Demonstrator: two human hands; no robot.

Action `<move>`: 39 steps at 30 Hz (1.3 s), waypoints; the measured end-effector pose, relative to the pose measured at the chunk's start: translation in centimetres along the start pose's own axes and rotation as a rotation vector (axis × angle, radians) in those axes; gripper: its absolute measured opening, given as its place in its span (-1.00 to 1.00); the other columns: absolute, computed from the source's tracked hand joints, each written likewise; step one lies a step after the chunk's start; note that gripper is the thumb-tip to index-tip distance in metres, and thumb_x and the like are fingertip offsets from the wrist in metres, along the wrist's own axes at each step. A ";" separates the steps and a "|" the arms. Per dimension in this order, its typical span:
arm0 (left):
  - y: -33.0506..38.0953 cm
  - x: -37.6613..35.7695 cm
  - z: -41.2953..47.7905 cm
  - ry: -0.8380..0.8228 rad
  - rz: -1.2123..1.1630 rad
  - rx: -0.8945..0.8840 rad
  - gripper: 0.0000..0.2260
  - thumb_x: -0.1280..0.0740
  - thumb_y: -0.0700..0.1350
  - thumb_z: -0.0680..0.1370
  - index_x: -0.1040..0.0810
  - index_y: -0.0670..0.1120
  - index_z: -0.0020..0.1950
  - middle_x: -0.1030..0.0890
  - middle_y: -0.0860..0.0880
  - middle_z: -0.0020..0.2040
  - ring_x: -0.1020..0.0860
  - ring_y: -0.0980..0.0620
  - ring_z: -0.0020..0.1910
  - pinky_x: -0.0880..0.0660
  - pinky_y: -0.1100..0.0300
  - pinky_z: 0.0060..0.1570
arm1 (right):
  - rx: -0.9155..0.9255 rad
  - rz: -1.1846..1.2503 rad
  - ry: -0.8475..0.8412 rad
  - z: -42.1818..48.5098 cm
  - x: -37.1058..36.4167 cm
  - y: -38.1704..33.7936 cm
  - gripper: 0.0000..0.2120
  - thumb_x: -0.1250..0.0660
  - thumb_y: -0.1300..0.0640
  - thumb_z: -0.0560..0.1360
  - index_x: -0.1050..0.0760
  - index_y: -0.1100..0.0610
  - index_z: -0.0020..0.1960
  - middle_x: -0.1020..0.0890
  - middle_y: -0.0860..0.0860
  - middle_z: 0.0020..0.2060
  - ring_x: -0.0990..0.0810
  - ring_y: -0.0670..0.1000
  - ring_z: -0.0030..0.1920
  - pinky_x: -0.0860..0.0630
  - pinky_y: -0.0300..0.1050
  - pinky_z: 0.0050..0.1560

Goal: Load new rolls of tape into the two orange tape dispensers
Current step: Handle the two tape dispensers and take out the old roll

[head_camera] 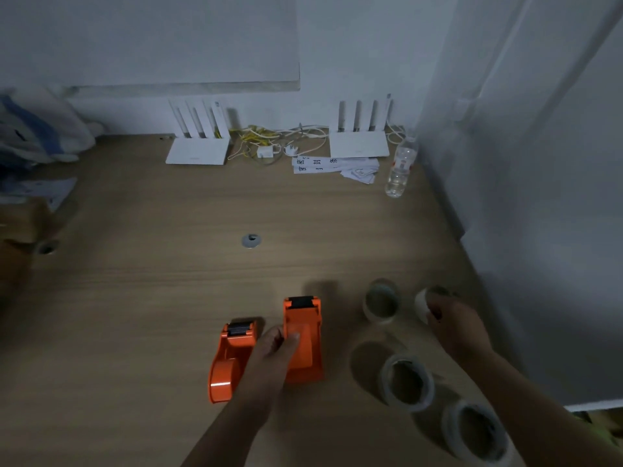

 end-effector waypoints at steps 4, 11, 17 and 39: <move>-0.7 0.3 0.1 0.015 0.003 0.020 -0.78 -0.33 -0.22 0.75 -0.72 -0.08 -0.03 -0.69 -0.05 -0.12 -0.55 -0.02 -0.09 -0.49 0.04 0.05 | 0.018 -0.060 -0.168 2.6 -3.3 1.9 -0.82 -0.22 0.22 0.48 -0.33 -0.02 -0.22 -0.63 0.17 -0.04 -0.59 0.17 -0.11 -0.39 -0.10 -0.19; -1.2 0.5 0.2 0.024 -0.050 -0.008 -0.81 -0.39 -0.17 0.72 -0.73 -0.04 -0.05 -0.64 -0.13 -0.07 -0.49 -0.07 -0.02 -0.43 -0.01 0.11 | -0.053 -0.252 -0.307 4.2 -6.6 4.8 -0.74 -0.17 0.24 0.54 -0.52 0.22 0.18 -0.55 0.20 0.24 -0.52 0.19 0.23 -0.47 0.01 0.17; -1.6 0.6 0.6 0.018 -0.050 0.001 -0.79 -0.32 -0.24 0.75 -0.71 -0.10 0.01 -0.66 -0.14 -0.07 -0.51 -0.08 -0.02 -0.43 -0.03 0.14 | -0.072 -0.279 -0.287 4.1 -7.3 5.8 -0.71 -0.18 0.24 0.54 -0.52 0.19 0.22 -0.55 0.19 0.25 -0.54 0.20 0.21 -0.50 0.02 0.16; -1.5 1.9 0.2 -0.039 0.021 0.034 -0.83 -0.35 -0.13 0.74 -0.75 0.02 0.11 -0.83 -0.17 0.11 -0.75 -0.13 0.09 -0.65 -0.22 0.29 | -0.714 1.154 -0.466 -10.6 -18.8 -13.0 -0.91 -0.33 0.42 0.46 -0.61 0.32 -0.14 -0.55 0.15 -0.45 -0.47 -0.01 -0.51 -0.45 -0.24 -0.48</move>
Point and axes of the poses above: each hand's wrist, its own z-axis towards the middle knuckle, its own x-axis out of the back of the hand, y = z × x, the point moved 8 cm from there along z, towards the middle knuckle
